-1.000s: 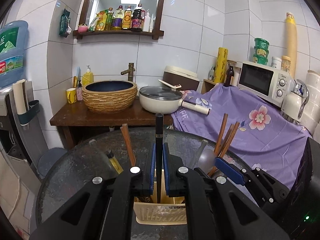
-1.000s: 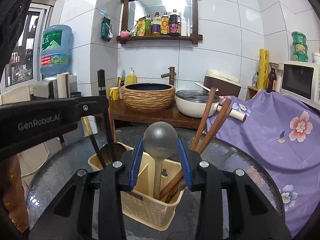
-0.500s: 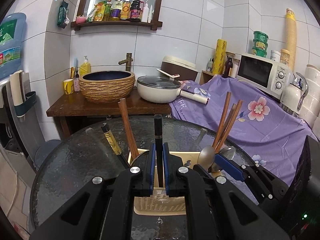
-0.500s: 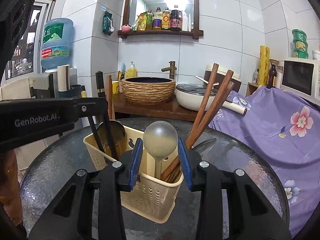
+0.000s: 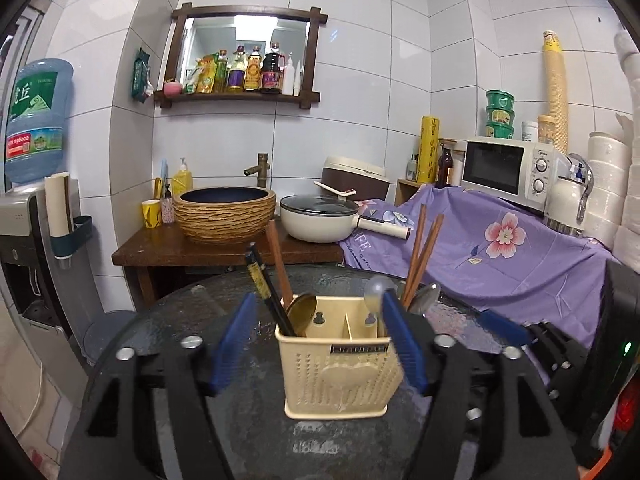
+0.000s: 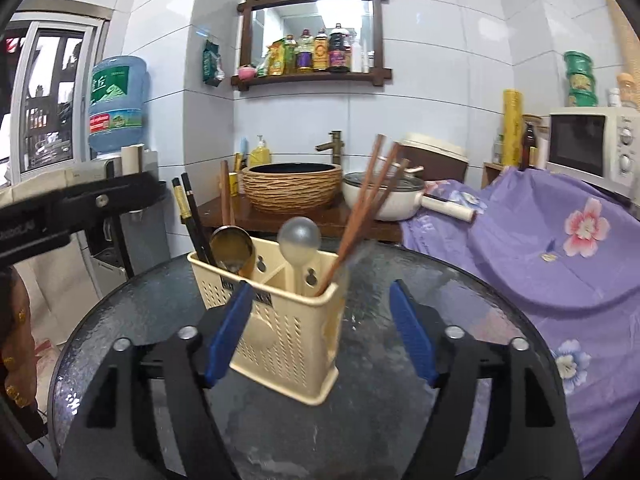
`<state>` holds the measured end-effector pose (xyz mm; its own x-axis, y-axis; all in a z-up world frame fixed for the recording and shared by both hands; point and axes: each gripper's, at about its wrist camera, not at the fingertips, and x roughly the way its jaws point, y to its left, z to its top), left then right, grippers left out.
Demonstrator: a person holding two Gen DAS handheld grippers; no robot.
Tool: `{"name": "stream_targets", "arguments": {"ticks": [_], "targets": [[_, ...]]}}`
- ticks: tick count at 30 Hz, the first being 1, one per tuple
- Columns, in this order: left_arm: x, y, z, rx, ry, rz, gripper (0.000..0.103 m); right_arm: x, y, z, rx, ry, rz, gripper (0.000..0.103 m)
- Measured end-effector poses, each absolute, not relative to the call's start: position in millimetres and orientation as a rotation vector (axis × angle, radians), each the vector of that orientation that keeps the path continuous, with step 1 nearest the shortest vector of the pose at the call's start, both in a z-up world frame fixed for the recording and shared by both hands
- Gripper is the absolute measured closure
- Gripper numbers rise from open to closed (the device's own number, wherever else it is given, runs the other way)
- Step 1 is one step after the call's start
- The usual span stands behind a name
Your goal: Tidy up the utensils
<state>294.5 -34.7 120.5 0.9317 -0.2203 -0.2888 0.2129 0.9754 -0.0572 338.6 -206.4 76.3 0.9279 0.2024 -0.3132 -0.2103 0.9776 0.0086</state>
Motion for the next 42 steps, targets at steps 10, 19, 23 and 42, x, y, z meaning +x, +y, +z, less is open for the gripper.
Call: {"name": "stream_targets", "arguments": {"ticks": [10,19,23,42], "targets": [[194,-19,68,-0.020,0.268,-0.244,0.006,225,-207,55,-0.042,0.303,0.293,0.006],[129,-2,24,0.039,0.309,-0.153,0.006,134,-207,21,-0.105,0.256,0.221,0.006],[102,3,10,-0.005,0.332,-0.150,0.006,98,-206,12,-0.115,0.250,0.230,0.006],[33,10,29,-0.014,0.249,-0.118,0.006,25,-216,31,-0.026,0.201,0.279,0.006]]}}
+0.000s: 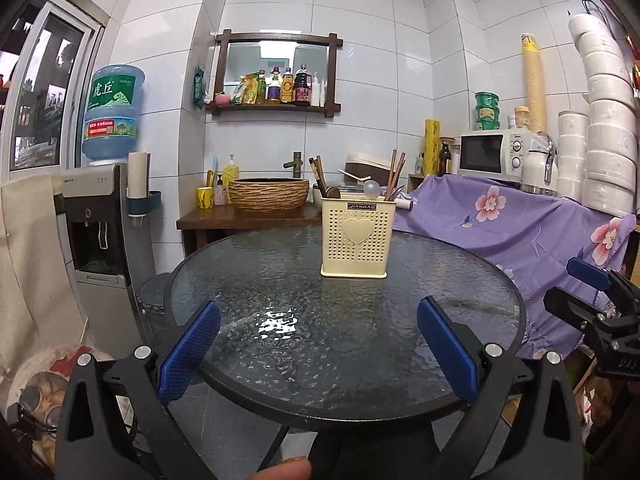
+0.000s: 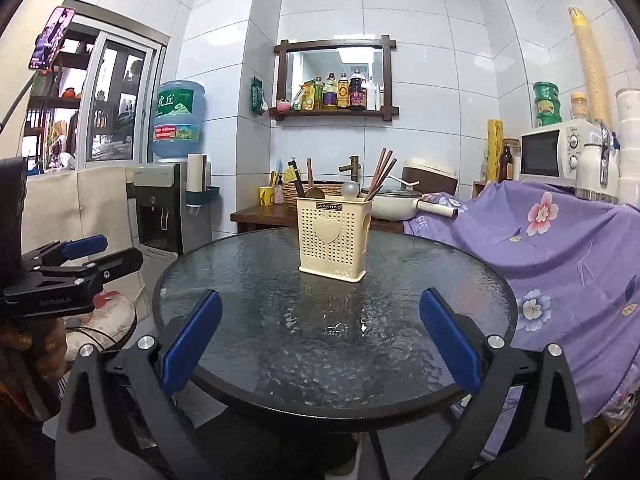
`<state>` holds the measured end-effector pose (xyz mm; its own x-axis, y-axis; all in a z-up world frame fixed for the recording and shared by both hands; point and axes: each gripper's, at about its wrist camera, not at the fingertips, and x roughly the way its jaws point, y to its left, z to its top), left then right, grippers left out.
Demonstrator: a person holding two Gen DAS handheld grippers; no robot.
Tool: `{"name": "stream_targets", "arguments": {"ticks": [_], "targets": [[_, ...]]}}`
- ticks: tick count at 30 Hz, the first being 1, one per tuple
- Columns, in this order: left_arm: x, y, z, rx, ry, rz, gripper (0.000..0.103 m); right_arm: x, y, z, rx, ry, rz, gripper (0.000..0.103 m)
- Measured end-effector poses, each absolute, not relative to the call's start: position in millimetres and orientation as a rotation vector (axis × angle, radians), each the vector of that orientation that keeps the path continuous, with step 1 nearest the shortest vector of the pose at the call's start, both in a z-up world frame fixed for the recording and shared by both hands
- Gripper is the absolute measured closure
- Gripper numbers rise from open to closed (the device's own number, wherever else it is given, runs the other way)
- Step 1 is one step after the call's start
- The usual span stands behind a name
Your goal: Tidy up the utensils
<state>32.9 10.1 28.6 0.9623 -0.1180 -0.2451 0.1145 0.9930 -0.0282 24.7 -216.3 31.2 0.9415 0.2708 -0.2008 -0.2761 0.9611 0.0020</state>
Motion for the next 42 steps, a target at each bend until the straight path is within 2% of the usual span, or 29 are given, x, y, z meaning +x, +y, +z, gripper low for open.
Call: {"name": "stream_targets", "arguments": {"ticks": [42], "targets": [[33,6,27,-0.031,0.269,-0.157,0.006,37,-229,28,0.015,0.235,0.315,0.006]]}}
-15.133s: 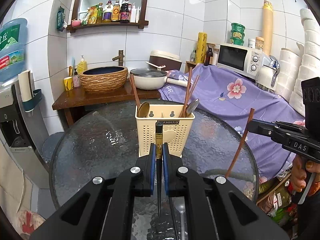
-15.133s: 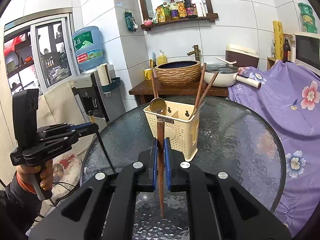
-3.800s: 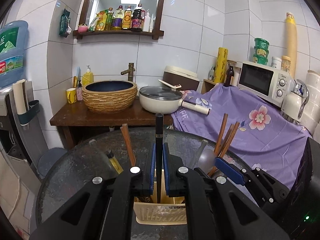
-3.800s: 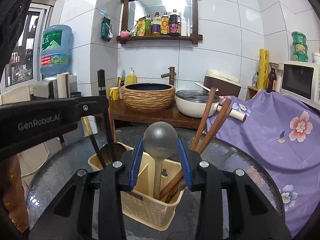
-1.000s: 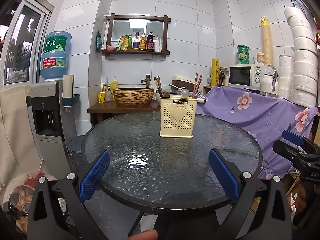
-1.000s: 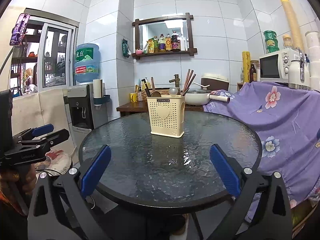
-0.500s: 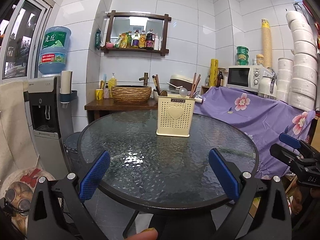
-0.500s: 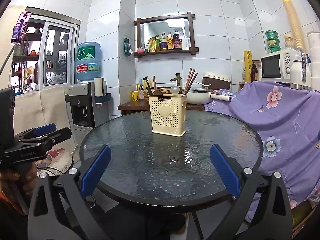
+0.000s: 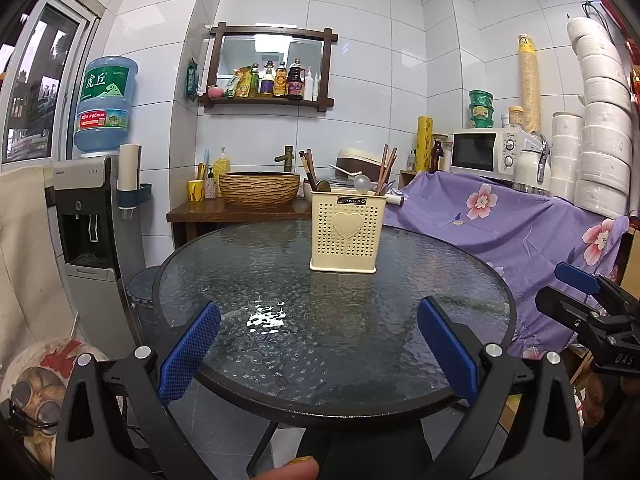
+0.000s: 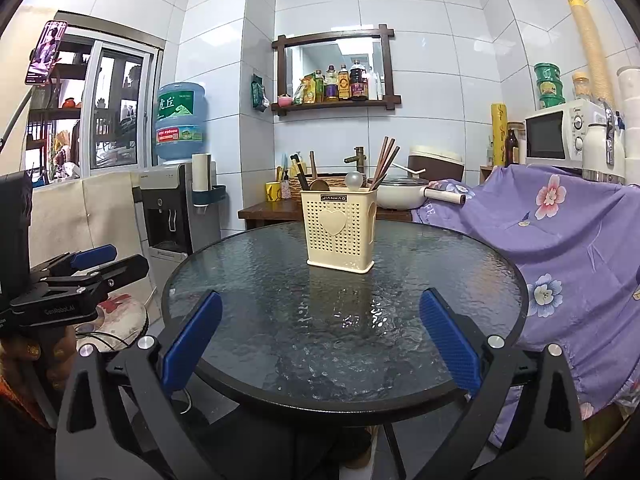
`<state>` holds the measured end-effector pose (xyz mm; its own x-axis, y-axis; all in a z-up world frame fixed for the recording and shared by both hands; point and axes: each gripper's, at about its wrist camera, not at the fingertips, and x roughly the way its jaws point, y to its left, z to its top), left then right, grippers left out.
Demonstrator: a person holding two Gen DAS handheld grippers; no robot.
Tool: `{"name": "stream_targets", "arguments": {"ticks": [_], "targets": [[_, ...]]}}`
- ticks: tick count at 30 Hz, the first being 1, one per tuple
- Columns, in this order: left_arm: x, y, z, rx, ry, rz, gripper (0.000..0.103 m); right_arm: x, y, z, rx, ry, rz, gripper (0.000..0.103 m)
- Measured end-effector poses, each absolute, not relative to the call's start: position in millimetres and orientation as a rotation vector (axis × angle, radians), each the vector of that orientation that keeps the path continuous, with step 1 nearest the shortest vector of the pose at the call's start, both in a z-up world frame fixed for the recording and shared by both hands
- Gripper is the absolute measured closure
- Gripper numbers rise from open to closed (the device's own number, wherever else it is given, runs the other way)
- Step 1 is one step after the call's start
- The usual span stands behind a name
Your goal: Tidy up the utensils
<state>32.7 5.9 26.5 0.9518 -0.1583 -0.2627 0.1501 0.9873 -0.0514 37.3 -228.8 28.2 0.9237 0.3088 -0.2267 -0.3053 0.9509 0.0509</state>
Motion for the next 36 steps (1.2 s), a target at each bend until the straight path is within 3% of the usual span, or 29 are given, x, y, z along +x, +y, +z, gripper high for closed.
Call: {"name": "stream_targets", "arguments": {"ticks": [36], "targets": [[37.1,5.6,22.6,-0.022,0.283,-0.166,0.006,36.2,-225.0,29.6,0.009,0.247,0.326,0.006]]}}
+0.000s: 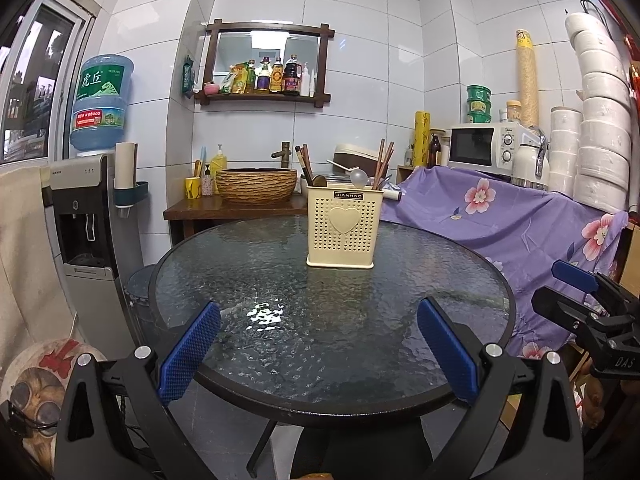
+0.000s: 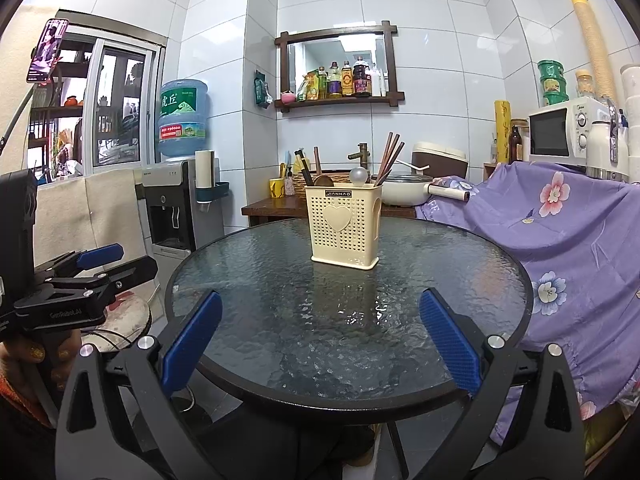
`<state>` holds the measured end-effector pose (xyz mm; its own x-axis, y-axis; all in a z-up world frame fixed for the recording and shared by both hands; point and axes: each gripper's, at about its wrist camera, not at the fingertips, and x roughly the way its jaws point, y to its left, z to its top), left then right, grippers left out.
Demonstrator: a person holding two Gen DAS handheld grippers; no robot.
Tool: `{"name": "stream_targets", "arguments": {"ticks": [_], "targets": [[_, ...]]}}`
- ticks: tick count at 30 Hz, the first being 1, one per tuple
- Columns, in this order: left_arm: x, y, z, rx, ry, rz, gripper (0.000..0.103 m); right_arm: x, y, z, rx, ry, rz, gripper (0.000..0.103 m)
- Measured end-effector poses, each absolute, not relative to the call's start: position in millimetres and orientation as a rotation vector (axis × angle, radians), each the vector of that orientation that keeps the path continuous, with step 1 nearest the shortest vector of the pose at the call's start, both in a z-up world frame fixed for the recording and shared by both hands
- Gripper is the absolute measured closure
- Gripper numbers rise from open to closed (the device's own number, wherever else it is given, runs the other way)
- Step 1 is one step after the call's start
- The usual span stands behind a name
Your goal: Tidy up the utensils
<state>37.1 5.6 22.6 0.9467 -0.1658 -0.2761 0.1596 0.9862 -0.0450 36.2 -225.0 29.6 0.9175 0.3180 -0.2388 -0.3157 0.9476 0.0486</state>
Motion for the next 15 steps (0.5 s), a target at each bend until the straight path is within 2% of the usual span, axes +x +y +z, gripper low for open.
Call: {"name": "stream_targets", "arguments": {"ticks": [15], "targets": [[39.0,3.6,23.5,-0.013,0.287,-0.157,0.006,39.9,-225.2,27.7,0.013,0.248,0.320,0.006]]}}
